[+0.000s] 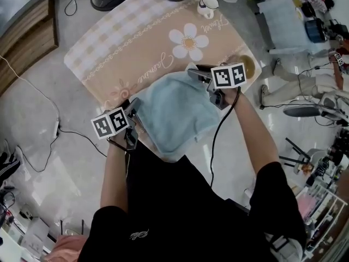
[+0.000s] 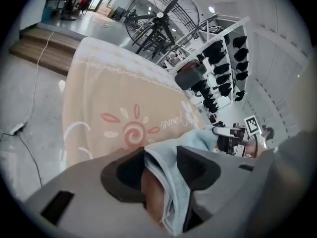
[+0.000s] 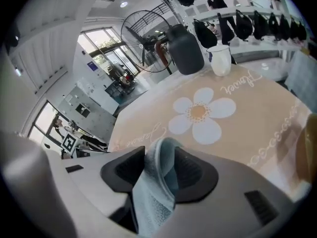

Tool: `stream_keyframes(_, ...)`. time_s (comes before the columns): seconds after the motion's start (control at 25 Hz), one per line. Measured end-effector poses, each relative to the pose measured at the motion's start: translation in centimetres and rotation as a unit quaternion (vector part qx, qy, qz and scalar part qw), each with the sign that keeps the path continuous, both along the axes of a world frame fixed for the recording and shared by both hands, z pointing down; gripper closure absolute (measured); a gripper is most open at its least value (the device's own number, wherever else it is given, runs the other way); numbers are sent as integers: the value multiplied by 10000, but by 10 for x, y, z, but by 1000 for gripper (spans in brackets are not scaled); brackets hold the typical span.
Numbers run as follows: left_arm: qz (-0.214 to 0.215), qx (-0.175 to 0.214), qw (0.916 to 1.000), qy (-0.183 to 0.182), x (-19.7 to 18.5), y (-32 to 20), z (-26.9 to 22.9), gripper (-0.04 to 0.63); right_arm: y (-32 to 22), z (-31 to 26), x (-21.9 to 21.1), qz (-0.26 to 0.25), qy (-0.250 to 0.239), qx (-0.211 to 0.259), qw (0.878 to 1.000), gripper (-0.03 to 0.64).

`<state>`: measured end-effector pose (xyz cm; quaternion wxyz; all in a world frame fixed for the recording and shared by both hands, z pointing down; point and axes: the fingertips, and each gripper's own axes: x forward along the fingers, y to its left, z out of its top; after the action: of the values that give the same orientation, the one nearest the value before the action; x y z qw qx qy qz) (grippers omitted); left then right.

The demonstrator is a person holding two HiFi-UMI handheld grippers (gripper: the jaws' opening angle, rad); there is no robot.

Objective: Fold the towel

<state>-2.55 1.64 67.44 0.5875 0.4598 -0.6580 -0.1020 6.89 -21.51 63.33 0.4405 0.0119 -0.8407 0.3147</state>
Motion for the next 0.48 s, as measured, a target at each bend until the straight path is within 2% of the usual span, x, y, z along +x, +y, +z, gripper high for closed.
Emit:
stream_keyframes(0.08,-33,9,9999,138,0,0,2,412,2,2,1,1,121,-145,9998,518)
stream_keyframes(0.12,-13,21,9998,186,0,0,3,449,3,3,1,-26,172,-195,9997,570)
stream_keyframes(0.24,79,65,9995,286,2,-2,3,534,5,0,0,-172,176,-226,9994,588)
stream_keyframes(0.36,28,110,9997,219,-3,-3,2,549,-2,-7,-3,-225,4,12,9997,589)
stream_keyframes(0.48,-297,401,9987,-139,-26,-5,-16,552,-17,-22,-14,-158,-342,386,9985,589)
